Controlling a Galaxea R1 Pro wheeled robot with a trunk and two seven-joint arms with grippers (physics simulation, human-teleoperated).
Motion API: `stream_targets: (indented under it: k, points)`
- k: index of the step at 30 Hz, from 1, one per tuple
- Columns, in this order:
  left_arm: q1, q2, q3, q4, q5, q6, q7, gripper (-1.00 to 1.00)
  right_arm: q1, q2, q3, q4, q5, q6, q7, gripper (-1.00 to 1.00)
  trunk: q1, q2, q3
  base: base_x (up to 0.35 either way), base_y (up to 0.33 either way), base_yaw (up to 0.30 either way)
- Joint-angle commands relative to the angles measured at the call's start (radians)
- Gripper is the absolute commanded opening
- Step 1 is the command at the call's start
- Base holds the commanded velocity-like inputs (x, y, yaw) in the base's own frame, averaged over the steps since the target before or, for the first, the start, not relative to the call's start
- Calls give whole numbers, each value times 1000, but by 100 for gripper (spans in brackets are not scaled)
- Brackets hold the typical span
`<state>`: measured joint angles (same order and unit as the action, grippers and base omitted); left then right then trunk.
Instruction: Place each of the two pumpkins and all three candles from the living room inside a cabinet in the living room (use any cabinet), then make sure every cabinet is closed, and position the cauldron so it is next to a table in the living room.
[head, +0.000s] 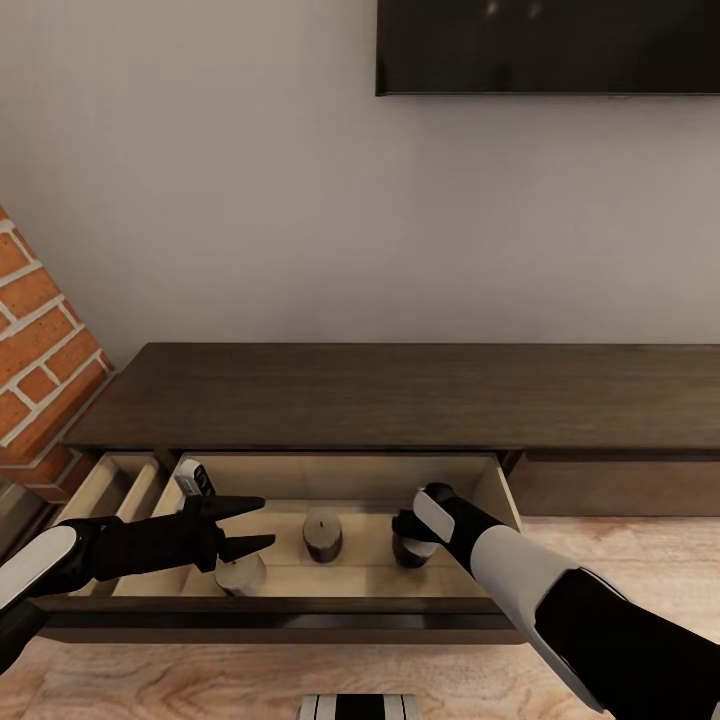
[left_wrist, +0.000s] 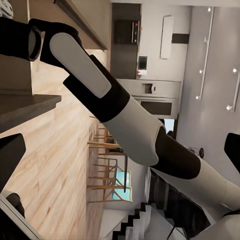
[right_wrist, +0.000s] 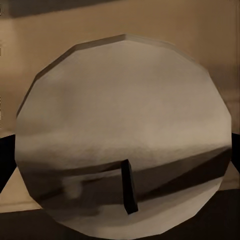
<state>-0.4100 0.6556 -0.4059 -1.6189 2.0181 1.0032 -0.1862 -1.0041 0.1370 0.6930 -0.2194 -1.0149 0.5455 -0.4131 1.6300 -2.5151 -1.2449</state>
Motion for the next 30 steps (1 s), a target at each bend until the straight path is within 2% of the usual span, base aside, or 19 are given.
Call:
stream_targets:
  k: [1,5,10,14,18,23,30]
  points:
    - [-1,1,-2,1,-7,0,-10,100,-1,0,8,-3,-11,3,-3,100,0,0,-1,0,0,0]
    - [-1,1,-2,1,-7,0,-10,100,-1,1,11,-11,-4,-4,26,100,0,0,-1,0,0,0]
    - [-1,1,-2,1,-7,0,-10,100,-1,0,23,-4,22,-79,-17,100,0,0,-1,0,0,0]
    - [-1,1,-2,1,-7,0,-10,100,-1,1,26,-3,22,-86,-21,100,0,0,-1,0,0,0]
    - [-1,1,-2,1,-7,0,-10,100,-1,1,27,-5,26,-53,27,100,0,0,-1,0,0,0]
    - [-1,1,-2,1,-7,0,-10,100,-1,1,32,-9,44,-78,-73,100,0,0,-1,0,0,0]
    - [-1,1,-3,1,-7,0,-10,100,-1,1,33,-15,43,-85,-88,100,0,0,-1,0,0,0]
